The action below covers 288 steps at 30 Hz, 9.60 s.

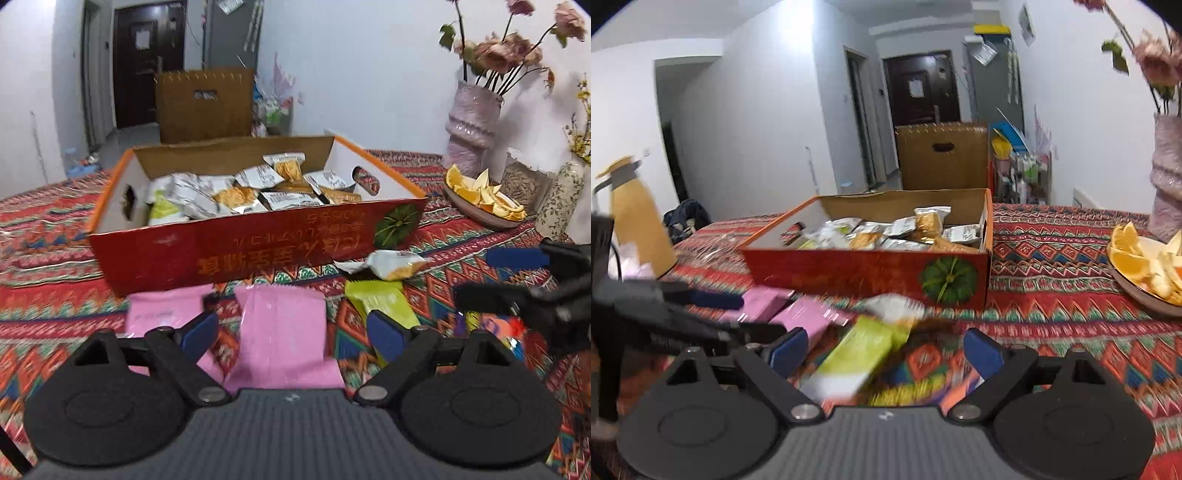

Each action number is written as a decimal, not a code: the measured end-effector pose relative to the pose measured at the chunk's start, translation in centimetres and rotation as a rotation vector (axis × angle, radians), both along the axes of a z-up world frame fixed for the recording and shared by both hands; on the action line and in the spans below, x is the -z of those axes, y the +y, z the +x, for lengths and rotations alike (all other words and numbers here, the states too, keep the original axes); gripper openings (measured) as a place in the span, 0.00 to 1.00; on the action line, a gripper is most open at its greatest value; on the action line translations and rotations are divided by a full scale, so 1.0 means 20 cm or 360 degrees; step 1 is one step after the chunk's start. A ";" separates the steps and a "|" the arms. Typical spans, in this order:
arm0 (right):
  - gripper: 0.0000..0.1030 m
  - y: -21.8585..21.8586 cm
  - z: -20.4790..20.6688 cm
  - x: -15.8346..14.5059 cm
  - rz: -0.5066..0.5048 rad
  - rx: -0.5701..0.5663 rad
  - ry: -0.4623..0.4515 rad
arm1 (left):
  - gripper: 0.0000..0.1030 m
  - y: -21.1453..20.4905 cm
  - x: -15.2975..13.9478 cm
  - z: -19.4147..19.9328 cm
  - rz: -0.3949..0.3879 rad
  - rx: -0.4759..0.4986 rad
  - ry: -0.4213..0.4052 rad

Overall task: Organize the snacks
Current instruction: 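Grasp a pink packet with the left tool while the right tool grasps a white packet, then carry the pink packet and white packet into the box and lower them, then open both tools in the box and withdraw them to the snack pile, then grasp a pink packet with the left tool while the right tool grasps the red chip bag, then carry the pink packet and red chip bag into the box and lower them, then open both tools in the box and withdraw them to the remaining packets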

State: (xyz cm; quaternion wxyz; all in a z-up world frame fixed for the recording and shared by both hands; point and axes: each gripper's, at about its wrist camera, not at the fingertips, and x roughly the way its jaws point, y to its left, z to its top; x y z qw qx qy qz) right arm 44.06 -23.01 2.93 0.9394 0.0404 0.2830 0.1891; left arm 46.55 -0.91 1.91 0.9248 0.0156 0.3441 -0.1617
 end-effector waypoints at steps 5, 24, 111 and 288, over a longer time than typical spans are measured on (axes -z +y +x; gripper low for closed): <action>0.80 0.05 0.30 0.09 0.0001 0.0024 0.0149 | 0.77 -0.02 0.11 0.14 -0.0010 0.0027 0.0108; 0.17 0.16 0.33 0.16 -0.0260 -0.0110 0.0047 | 0.59 0.02 0.13 0.10 -0.0023 0.0028 0.0085; 0.38 0.50 0.76 -0.07 0.0188 -0.0270 0.0041 | 0.73 0.42 -0.21 0.53 -0.0233 -0.0370 -0.0183; 0.62 -0.05 0.54 -0.39 -0.0007 0.0211 -0.0347 | 0.72 0.09 -0.39 0.30 -0.0204 -0.0292 -0.0234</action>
